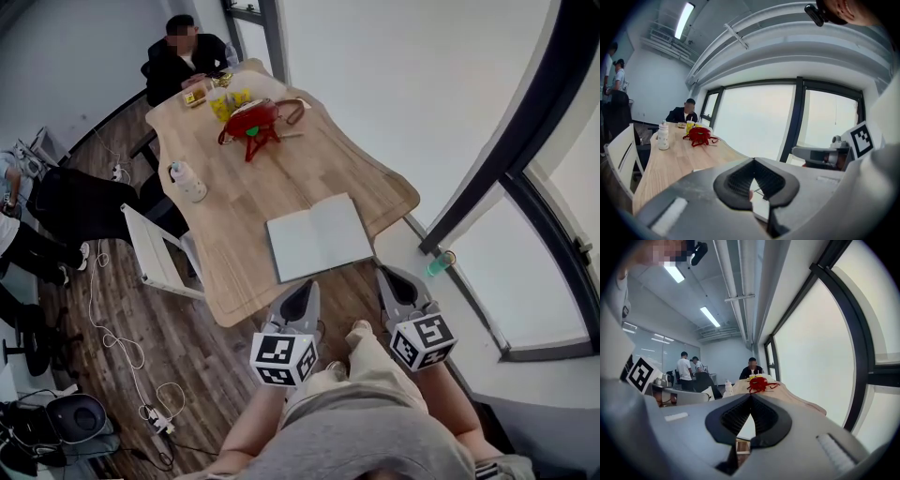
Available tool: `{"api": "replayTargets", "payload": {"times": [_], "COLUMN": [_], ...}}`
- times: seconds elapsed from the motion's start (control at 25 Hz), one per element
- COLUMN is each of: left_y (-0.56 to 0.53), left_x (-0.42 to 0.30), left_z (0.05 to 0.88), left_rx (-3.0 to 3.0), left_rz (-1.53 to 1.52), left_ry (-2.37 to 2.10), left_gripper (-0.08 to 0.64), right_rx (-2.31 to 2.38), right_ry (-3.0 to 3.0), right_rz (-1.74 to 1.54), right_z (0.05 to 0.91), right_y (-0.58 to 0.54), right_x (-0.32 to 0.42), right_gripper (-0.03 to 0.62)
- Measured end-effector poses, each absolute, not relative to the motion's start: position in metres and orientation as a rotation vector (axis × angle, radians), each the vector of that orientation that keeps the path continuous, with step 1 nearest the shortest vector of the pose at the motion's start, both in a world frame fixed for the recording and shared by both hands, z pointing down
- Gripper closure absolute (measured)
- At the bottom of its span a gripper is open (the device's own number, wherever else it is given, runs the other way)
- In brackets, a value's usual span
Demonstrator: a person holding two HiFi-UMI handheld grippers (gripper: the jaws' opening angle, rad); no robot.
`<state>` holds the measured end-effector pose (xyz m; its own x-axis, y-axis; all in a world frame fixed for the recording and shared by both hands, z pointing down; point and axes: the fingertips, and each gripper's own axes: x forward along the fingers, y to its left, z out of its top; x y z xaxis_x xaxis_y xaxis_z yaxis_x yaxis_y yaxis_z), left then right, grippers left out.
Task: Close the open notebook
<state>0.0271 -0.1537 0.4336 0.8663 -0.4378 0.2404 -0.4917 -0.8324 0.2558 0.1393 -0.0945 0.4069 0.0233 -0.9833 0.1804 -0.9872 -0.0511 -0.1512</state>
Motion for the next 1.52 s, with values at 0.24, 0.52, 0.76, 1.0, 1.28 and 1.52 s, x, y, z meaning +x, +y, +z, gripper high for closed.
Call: {"api": "replayTargets", "payload": {"times": [0.24,0.52,0.76,1.0,1.28,1.52], "left_y": [-0.176,-0.199,-0.212,-0.225,-0.232,-0.237], "left_x": [0.045,0.080,0.104,0.108,0.098,0.099], "left_z": [0.449,0.465,0.483,0.510,0.536,0.540], "left_rx": [2.690,2.656,2.607,2.566,2.482,2.464], "left_rz": [0.247,0.248,0.247,0.281,0.315,0.326], "left_ry": [-0.772,-0.824,-0.881,-0.967,-1.071,-1.102], "left_gripper": [0.560,0.560,0.560,0.560,0.560,0.560], "right_rx": [2.163,2.045,1.934,1.812,1.646,1.518], "right_ry": [-2.178,-2.205,-2.167,-2.153,-2.175,-2.191], "right_rz": [0.420,0.474,0.549,0.684,0.832,0.949], "right_z": [0.434,0.476,0.532,0.593,0.644,0.671], "right_y": [-0.120,-0.153,-0.172,-0.185,-0.194,-0.195], "right_x": [0.173,0.209,0.238,0.253,0.255,0.251], "right_gripper": [0.592,0.592,0.592,0.566,0.504,0.435]}}
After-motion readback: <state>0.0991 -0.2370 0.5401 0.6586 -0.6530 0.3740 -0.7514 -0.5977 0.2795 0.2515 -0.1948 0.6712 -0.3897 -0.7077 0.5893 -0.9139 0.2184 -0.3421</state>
